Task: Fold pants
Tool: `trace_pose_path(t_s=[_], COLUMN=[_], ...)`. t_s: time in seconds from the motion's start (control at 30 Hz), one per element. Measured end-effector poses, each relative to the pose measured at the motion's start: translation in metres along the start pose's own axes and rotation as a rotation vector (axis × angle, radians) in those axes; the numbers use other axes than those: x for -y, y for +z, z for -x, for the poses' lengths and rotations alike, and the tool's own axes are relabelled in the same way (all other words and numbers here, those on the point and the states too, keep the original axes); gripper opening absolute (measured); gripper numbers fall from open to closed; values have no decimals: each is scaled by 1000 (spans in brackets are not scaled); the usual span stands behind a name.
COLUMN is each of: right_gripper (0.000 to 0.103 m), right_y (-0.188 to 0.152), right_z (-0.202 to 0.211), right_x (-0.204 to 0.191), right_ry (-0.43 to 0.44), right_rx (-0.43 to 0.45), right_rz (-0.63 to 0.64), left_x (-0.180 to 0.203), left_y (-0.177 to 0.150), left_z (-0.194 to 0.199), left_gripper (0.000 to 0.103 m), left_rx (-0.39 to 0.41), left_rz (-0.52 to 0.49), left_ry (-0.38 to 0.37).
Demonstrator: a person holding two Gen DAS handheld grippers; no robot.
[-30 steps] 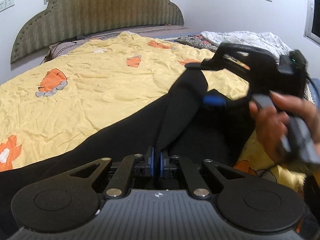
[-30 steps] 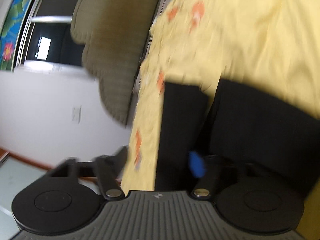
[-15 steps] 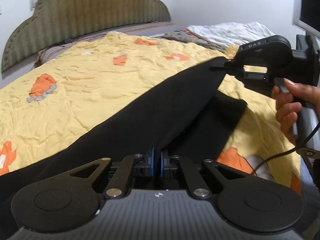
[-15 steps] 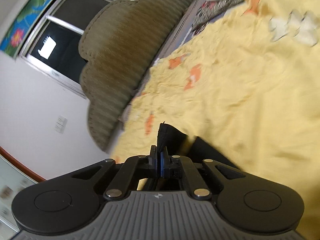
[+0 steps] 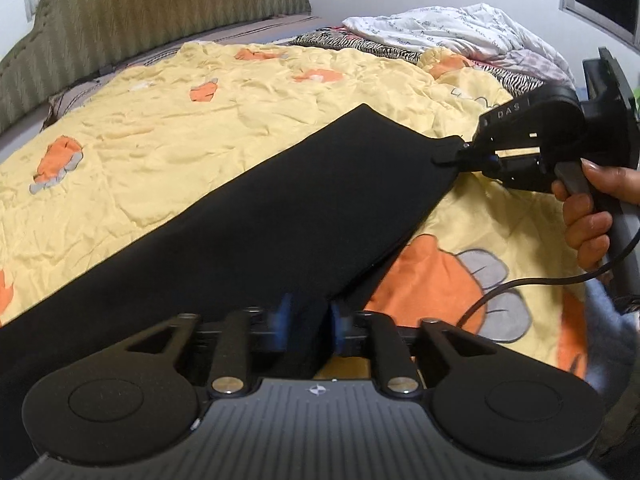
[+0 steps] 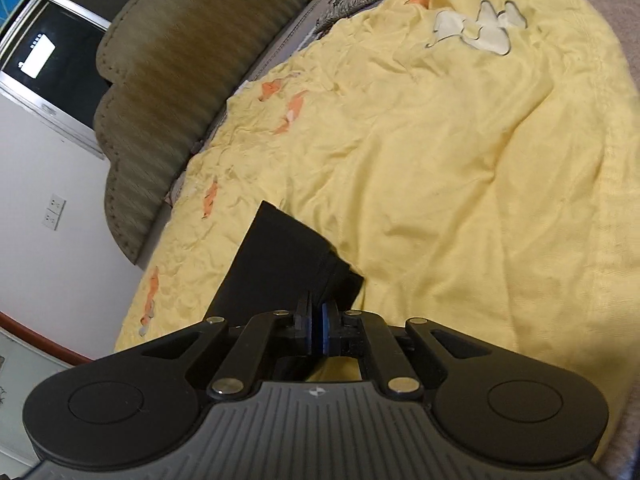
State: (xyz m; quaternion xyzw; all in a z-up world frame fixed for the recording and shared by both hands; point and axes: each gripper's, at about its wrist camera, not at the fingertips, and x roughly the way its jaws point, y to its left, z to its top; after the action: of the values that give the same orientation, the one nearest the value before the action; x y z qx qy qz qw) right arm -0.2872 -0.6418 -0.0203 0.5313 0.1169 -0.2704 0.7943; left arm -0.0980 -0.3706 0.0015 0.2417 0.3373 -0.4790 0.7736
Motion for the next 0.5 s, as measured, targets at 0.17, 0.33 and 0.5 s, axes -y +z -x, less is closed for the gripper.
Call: trace_pose_path(t_s=[0.17, 0.33, 0.5], right_gripper=[14, 16, 16], right_y=[-4, -33, -72], right_z=[31, -3, -52], right_x=[-33, -129, -182], right_ry=[-87, 77, 101], right_rx=[181, 30, -120], right_rz=[200, 671, 934], left_x=[-6, -44, -91], left_y=[-7, -11, -12], left_z=[34, 65, 81], left_gripper=[57, 62, 67], left_rx=[21, 34, 45], left_rz=[49, 178, 317], left_ry=[-96, -25, 41])
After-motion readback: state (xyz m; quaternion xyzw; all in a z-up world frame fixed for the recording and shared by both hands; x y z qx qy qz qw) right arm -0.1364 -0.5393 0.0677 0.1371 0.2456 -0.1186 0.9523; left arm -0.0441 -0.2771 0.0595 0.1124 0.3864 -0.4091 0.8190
